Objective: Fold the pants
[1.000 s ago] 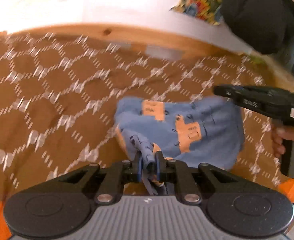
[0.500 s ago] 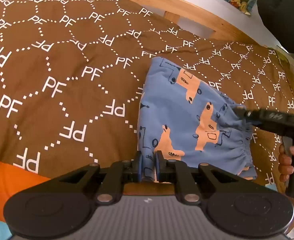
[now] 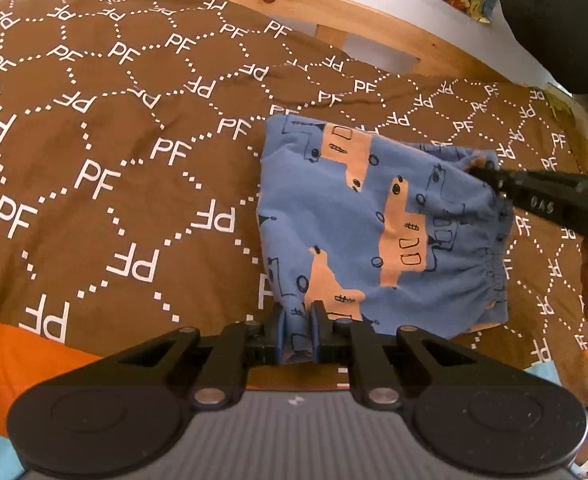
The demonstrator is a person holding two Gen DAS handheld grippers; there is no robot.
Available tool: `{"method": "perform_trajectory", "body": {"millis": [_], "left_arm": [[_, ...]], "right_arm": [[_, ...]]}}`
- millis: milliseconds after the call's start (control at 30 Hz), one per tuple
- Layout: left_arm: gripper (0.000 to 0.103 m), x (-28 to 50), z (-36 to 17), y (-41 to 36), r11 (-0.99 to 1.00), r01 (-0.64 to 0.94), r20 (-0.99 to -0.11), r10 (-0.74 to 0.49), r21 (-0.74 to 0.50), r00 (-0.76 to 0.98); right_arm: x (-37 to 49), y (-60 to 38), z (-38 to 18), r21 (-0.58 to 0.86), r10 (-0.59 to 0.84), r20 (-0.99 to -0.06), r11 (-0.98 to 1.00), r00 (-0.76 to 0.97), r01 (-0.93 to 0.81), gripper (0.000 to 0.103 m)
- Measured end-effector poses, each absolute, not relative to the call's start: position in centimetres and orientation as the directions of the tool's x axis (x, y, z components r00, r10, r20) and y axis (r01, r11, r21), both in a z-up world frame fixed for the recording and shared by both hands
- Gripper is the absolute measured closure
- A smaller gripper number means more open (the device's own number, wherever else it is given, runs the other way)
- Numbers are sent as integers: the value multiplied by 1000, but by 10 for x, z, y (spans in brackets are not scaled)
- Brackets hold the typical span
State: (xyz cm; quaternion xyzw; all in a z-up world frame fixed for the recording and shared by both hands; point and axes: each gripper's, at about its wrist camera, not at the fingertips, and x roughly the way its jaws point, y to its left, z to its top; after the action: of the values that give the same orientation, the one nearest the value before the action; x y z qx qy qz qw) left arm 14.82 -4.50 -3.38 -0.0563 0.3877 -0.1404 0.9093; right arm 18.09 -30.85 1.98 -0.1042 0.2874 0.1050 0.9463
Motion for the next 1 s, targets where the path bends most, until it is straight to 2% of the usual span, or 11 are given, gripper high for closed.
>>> {"method": "perform_trajectory", "body": {"millis": [100,133,167,200,233,267,433,467,600,767,1000], "left_arm": [[85,149,-35,-44,954,206,-694,-298,-216,655],[77,149,-34,-44,956,202,-695,-295,-215,656],[71,148,-33,-43,957,198,-698,-291,-213,655],[59,148,-32,-42,958,195,-701,-287,-211,652],[46,146,-32,-40,959,190,-703,-282,-209,652],[40,144,-30,-40,962,182,-706,-273,-204,653],[9,129,-15,-34,970,152,-682,-243,-192,690],[8,125,-11,-33,972,145,-671,-233,-185,704],[0,110,8,-34,981,130,-626,-190,-141,756],[0,78,17,-31,995,81,-560,-100,-58,822],[0,34,12,-16,998,32,-559,-57,-55,827]], "right_arm": [[183,-312,9,-120,127,-584,963,802,-240,95],[180,-314,10,-120,112,-577,968,809,-219,87],[177,-318,12,-117,105,-567,971,817,-206,72],[172,-321,15,-113,95,-558,975,825,-189,63],[167,-323,17,-110,88,-546,978,833,-175,45],[161,-324,21,-106,86,-534,980,841,-168,32],[112,-317,32,-129,66,-458,982,886,-139,8],[102,-314,35,-124,58,-424,985,904,-121,3],[63,-307,42,-73,49,-383,994,922,-83,1],[27,-297,44,-16,66,-400,997,914,-79,1],[-11,-291,40,61,57,-413,998,909,-35,1]]}}
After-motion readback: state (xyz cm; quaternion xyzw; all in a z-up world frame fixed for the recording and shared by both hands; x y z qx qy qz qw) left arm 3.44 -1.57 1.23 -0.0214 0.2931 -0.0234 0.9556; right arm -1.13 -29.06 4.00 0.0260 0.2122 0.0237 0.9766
